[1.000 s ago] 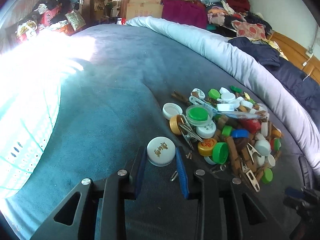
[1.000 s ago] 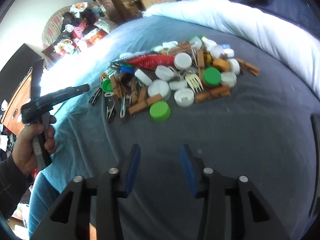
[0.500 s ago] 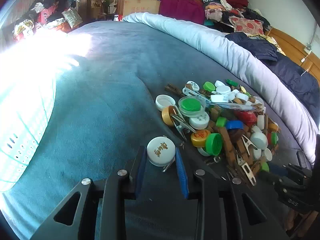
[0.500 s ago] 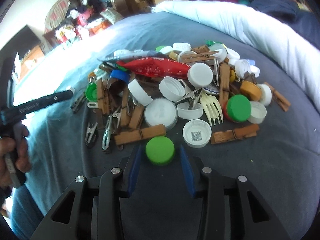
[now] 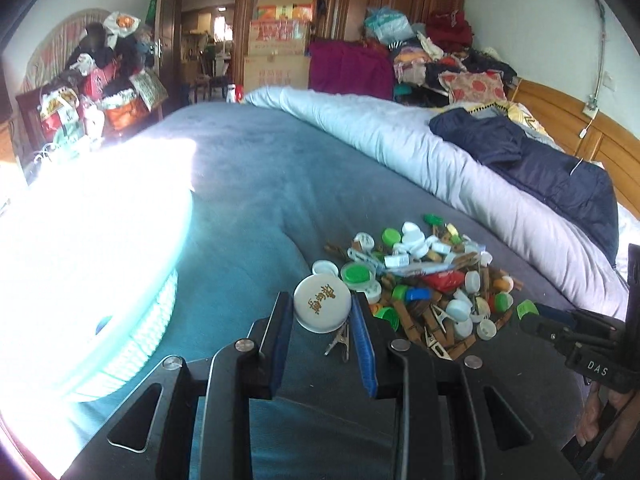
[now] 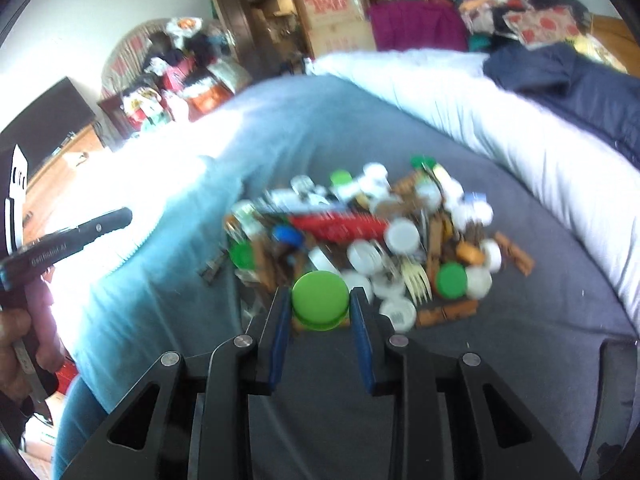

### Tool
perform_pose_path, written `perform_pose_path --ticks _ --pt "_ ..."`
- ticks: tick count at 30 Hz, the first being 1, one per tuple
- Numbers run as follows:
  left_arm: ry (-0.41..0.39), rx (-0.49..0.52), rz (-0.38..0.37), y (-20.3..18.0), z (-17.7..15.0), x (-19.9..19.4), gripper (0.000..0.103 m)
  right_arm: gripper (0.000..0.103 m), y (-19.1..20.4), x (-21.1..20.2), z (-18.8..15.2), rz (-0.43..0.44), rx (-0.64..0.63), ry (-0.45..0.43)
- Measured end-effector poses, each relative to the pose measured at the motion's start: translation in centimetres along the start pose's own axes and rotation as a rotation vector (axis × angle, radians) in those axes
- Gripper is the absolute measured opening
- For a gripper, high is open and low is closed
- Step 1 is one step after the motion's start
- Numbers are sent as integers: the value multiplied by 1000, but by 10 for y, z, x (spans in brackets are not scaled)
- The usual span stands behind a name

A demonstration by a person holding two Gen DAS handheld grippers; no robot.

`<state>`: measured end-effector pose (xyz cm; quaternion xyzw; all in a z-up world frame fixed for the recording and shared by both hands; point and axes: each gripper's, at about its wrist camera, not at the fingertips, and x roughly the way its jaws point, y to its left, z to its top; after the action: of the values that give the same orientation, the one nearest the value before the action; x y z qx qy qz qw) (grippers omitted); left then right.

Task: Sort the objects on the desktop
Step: 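Carry the white printed cap and green cap over the teal basket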

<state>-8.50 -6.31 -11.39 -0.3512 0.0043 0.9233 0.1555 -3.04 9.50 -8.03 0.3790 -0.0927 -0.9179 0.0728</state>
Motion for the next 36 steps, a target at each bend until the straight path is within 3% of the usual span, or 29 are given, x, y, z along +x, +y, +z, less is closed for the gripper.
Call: perform_pose_path --ticks 8,14,36 --pt "-70 -28 97 39 22 -53 31 29 40 -16 45 41 -55 -70" --pt "-88 -86 155 73 26 -72 31 29 81 -13 71 92 -99 -89" --pt "-115 -167 245 175 57 -113 31 29 245 17 156 237 -270 -129"
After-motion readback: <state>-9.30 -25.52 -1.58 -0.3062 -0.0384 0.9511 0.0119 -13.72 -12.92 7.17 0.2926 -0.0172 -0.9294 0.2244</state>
